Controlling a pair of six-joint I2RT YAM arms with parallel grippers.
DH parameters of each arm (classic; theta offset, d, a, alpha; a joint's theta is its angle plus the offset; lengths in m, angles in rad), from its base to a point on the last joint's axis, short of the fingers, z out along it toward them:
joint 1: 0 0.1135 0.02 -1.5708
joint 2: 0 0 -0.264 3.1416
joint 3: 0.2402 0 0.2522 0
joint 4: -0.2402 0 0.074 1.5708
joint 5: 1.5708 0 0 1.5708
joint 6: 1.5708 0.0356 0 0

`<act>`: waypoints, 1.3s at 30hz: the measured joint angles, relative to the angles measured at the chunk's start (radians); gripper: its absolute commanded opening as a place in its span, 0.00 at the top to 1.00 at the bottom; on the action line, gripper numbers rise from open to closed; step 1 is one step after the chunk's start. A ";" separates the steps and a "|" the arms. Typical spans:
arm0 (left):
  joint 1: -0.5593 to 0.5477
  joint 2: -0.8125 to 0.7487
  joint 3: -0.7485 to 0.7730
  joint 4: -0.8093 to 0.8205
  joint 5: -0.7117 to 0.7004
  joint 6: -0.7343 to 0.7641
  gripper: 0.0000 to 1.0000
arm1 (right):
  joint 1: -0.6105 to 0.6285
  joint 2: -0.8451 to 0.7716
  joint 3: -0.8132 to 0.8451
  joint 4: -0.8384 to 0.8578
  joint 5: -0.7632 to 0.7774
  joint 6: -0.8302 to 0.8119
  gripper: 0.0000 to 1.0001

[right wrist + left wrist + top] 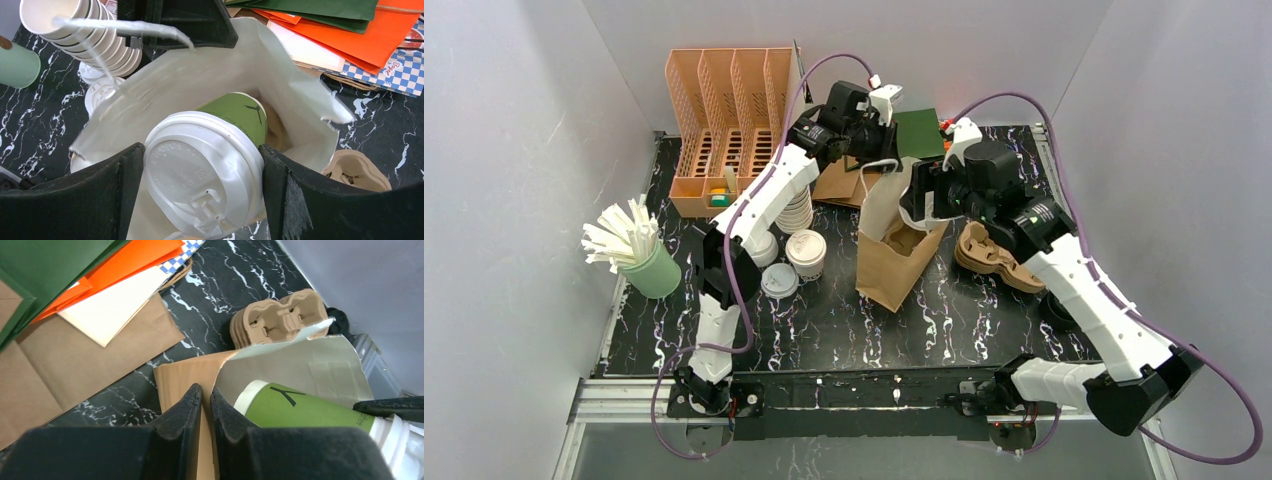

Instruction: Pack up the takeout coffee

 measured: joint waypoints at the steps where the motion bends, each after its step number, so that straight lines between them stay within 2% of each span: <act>1: 0.000 -0.005 0.000 -0.004 -0.018 0.002 0.96 | 0.000 0.011 0.005 -0.002 0.000 0.001 0.57; 3: 0.000 -0.016 -0.001 -0.020 -0.045 -0.003 1.00 | 0.000 0.031 0.016 -0.003 0.000 0.004 0.57; 7: 0.000 -0.039 -0.010 -0.027 -0.096 -0.045 1.00 | 0.000 0.079 0.053 -0.018 -0.002 0.027 0.59; 18: -0.001 -0.288 -0.293 -0.012 -0.324 -0.409 1.00 | 0.003 0.277 0.240 -0.058 -0.055 0.129 0.62; 25: -0.001 -0.318 -0.323 0.008 -0.404 -0.565 1.00 | 0.007 0.373 0.373 -0.114 -0.069 0.158 0.61; 33: -0.011 -0.386 -0.484 0.081 -0.517 -0.723 1.00 | 0.007 0.404 0.576 -0.257 -0.085 0.178 0.60; 37: -0.034 -0.420 -0.534 0.118 -0.575 -0.792 0.90 | 0.007 0.404 0.630 -0.296 -0.095 0.191 0.62; 39: -0.047 -0.441 -0.561 0.141 -0.607 -0.827 0.77 | 0.007 0.406 0.639 -0.319 -0.099 0.199 0.63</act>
